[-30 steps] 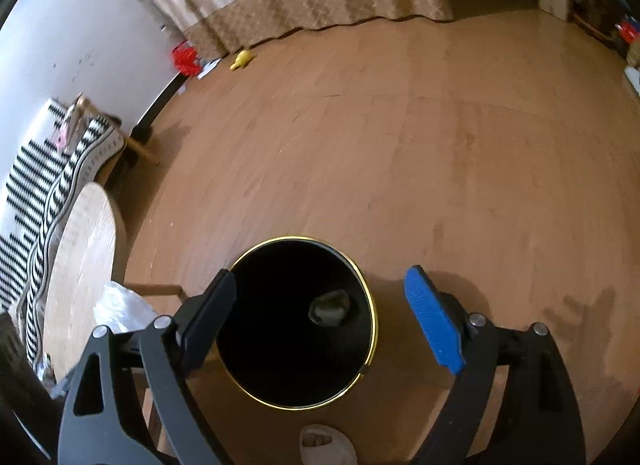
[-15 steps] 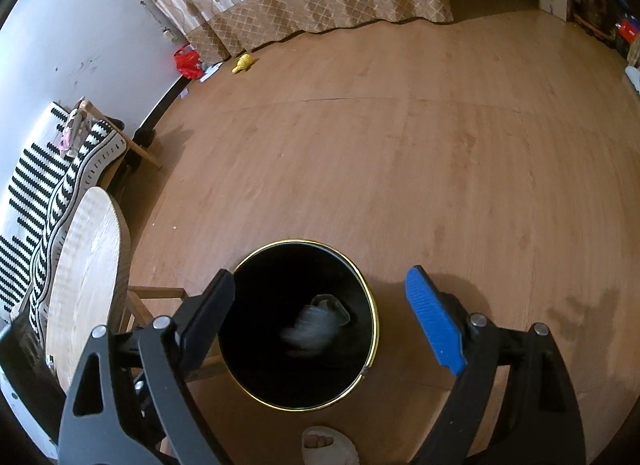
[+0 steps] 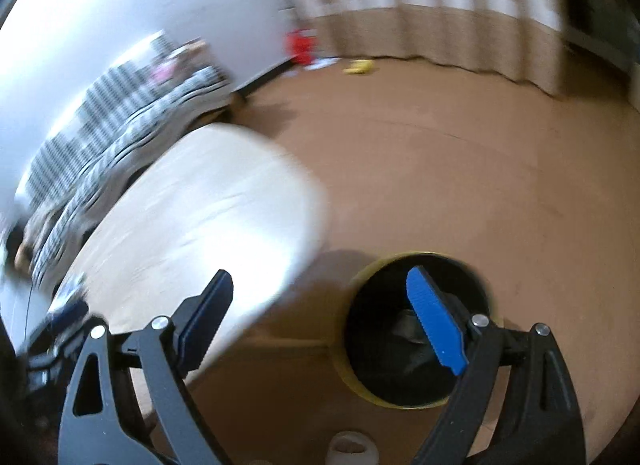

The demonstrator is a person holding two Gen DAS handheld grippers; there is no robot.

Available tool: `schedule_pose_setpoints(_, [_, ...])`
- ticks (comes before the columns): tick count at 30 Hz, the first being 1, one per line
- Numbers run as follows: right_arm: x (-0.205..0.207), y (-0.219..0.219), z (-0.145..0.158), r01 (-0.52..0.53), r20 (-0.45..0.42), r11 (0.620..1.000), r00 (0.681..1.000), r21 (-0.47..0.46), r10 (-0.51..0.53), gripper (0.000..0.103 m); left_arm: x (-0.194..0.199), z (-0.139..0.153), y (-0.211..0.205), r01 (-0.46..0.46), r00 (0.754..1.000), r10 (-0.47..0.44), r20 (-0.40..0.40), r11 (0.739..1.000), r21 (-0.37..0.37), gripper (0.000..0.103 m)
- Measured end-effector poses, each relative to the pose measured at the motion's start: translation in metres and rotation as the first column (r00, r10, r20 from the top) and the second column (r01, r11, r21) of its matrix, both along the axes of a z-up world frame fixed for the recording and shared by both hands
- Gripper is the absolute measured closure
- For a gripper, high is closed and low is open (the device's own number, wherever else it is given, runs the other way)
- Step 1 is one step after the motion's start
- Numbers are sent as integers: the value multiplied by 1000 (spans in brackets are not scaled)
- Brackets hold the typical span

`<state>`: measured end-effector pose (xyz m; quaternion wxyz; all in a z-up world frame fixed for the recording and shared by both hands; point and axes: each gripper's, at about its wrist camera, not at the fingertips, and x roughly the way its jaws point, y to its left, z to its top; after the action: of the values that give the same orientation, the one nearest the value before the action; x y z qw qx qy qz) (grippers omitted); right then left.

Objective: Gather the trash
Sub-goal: 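Swing both tools back over the trash pile on the table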

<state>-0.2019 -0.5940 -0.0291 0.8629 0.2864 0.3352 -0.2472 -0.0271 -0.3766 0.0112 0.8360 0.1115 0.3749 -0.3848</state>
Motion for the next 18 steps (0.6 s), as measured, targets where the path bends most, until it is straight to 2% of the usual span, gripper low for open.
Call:
schedule_pose_setpoints(2, [37, 41, 8, -122, 1, 992, 993, -21, 122, 17, 24, 9, 48, -109, 994, 109, 21, 994, 6, 8])
schedule_pose_setpoints(4, [66, 76, 12, -217, -2, 976, 976, -31, 217, 17, 47, 13, 101, -212, 977, 211, 30, 977, 22, 8])
schedule_pose_setpoints(6, [103, 128, 17, -349, -2, 936, 937, -35, 349, 17, 65, 16, 145, -297, 954, 296, 41, 955, 27, 8])
schedule_pose_setpoints(9, [142, 198, 21, -499, -14, 865, 867, -50, 499, 17, 90, 19, 228, -450, 893, 448, 51, 893, 31, 8])
schedule_pose_setpoints(13, [178, 289, 21, -657, -31, 750, 754, -77, 657, 17, 112, 22, 312, -572, 820, 572, 30, 820, 12, 8])
schedule_pose_setpoints(15, [191, 320, 19, -710, -51, 699, 704, -92, 708, 17, 116, 21, 347, -602, 799, 602, 19, 798, 19, 8])
schedule_pose_setpoints(18, [209, 365, 9, -771, -88, 629, 637, -104, 766, 17, 121, 14, 384, -627, 779, 626, 25, 778, 44, 8])
